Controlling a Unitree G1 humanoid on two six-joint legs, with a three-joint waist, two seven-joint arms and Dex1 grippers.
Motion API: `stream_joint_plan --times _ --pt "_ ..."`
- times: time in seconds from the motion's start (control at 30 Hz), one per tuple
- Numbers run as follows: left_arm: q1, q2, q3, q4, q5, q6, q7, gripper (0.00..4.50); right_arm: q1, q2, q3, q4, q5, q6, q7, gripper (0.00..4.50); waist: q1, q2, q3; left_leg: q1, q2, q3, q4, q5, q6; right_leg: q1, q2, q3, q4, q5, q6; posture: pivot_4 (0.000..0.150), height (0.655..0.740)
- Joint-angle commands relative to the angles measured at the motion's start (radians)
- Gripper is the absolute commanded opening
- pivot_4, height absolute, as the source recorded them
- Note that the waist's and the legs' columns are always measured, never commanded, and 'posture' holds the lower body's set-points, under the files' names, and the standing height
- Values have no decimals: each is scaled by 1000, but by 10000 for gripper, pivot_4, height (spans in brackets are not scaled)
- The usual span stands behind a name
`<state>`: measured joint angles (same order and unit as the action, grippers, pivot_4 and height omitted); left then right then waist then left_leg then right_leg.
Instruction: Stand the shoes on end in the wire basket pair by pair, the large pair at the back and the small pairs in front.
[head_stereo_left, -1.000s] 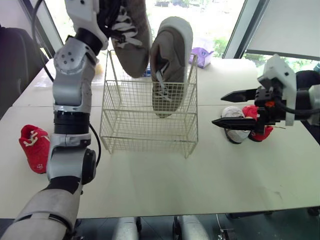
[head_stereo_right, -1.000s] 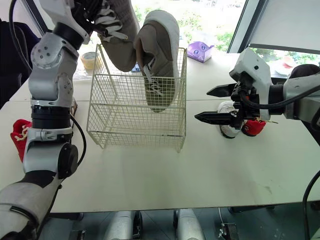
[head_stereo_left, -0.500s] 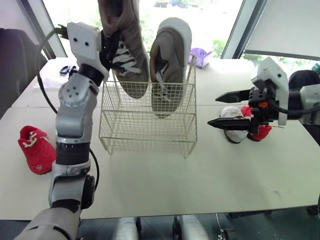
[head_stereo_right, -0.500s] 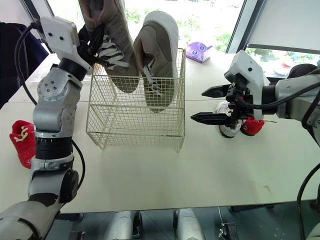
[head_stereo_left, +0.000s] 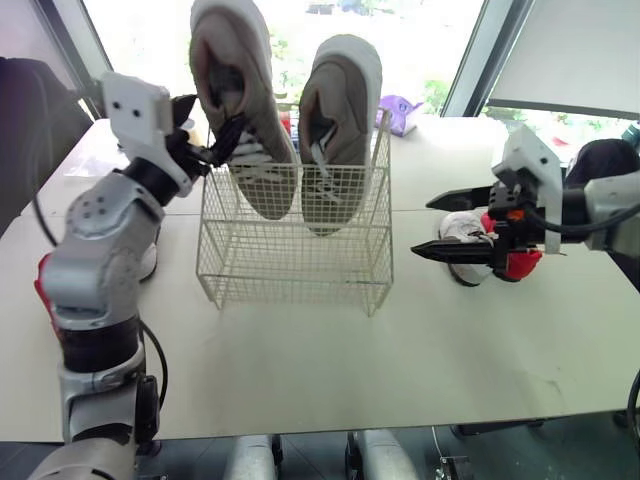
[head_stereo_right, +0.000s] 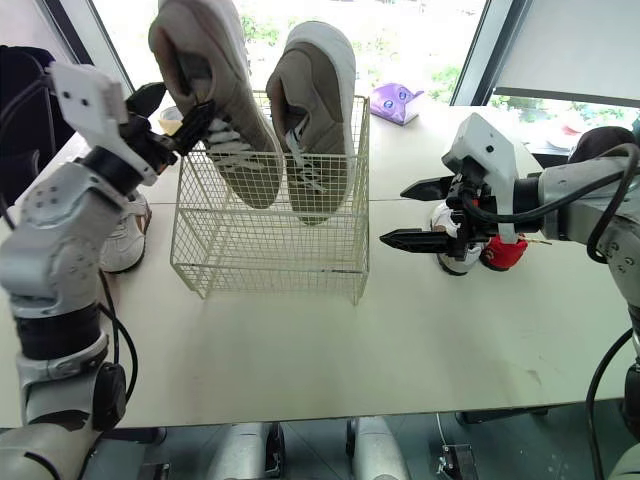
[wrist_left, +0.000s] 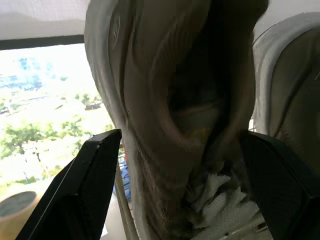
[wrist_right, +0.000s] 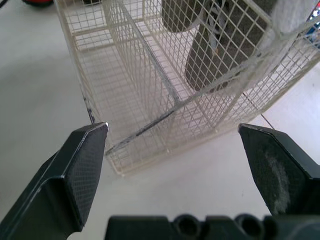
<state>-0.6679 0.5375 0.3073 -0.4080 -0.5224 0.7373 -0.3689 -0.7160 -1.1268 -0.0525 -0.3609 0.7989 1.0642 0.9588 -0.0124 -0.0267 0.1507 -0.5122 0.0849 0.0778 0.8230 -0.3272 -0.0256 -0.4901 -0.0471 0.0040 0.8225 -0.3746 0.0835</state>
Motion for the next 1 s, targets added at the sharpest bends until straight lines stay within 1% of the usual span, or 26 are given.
stream_joint_plan --times 0.03,0.1,0.2,0.27,0.3,0.4,0.47,0.5,0.6,0.7,0.77,0.83,0.9,1.0 --pt "44 68 11 -89 -79 74 -58 37743 14 2 -28 -13 -3 -12 6 45000 0 0 0 0 0 0 0 0 0 0 0 0 0 0 0 1500 6552" --pt "70 91 -4 -97 -105 90 -86 37743 16 21 -20 -4 -11 -22 -2 45000 2 0 0 0 0 0 0 0 0 1 0 0 0 0 0 1500 6552" --pt "112 113 41 -102 -187 143 -114 37743 29 39 -26 12 -35 -40 -17 45000 2 0 0 0 -1 0 1 0 0 2 0 0 0 0 -1 1500 6552" --pt "135 130 106 -118 -316 210 -135 43422 48 61 -56 23 -57 -63 -52 45000 1 0 0 0 0 0 1 0 0 1 0 0 0 0 -1 1500 6552" --pt "148 145 124 -130 -358 234 -143 44615 55 80 -77 34 -63 -67 -83 45000 0 0 0 0 0 0 1 0 0 1 0 0 0 0 -1 1500 6552" --pt "181 183 129 -169 -416 268 -137 44615 87 114 -125 54 -80 -81 -138 45000 1 0 0 0 0 0 1 0 0 0 0 0 0 0 0 1500 6552" --pt "199 185 117 -203 -438 282 -103 44615 128 126 -150 60 -106 -110 -163 45000 4 1 0 0 0 0 1 0 0 1 0 0 0 0 0 1500 6552" --pt "201 171 110 -217 -470 288 -84 44615 151 124 -154 62 -129 -129 -172 45000 5 1 0 0 -1 0 1 0 0 1 0 0 0 0 0 1500 6552" --pt "237 104 47 -305 -471 216 -64 44615 221 177 -220 64 -160 -190 -242 45000 5 0 0 0 -1 0 2 0 0 3 0 0 0 0 -1 1500 6552" --pt "292 -19 9 -314 -513 196 28 44615 279 324 -314 38 -188 -237 -420 45000 3 0 -1 1 -1 0 2 0 0 4 0 2 -1 0 0 1500 6552" --pt "346 -71 -46 -339 -476 168 60 44615 320 441 -350 3 -245 -309 -554 45000 1 0 -1 1 -1 0 2 0 0 4 0 2 1 0 0 1500 6552" --pt "392 -102 -110 -357 -428 140 75 44615 353 526 -384 -14 -273 -333 -652 45000 0 1 -2 2 0 0 2 0 0 3 1 2 2 0 0 1500 6552" --pt "448 -123 -164 -383 -408 116 72 44615 435 569 -383 -40 -315 -371 -684 45000 2 1 -2 0 -1 0 2 1 -2 0 1 3 3 0 0 1500 6552" --pt "528 -104 -225 -433 -405 87 14 44615 555 640 -396 -97 -326 -413 -719 45000 2 2 -2 0 -1 1 2 1 -2 -1 2 3 3 0 0 1500 6552"
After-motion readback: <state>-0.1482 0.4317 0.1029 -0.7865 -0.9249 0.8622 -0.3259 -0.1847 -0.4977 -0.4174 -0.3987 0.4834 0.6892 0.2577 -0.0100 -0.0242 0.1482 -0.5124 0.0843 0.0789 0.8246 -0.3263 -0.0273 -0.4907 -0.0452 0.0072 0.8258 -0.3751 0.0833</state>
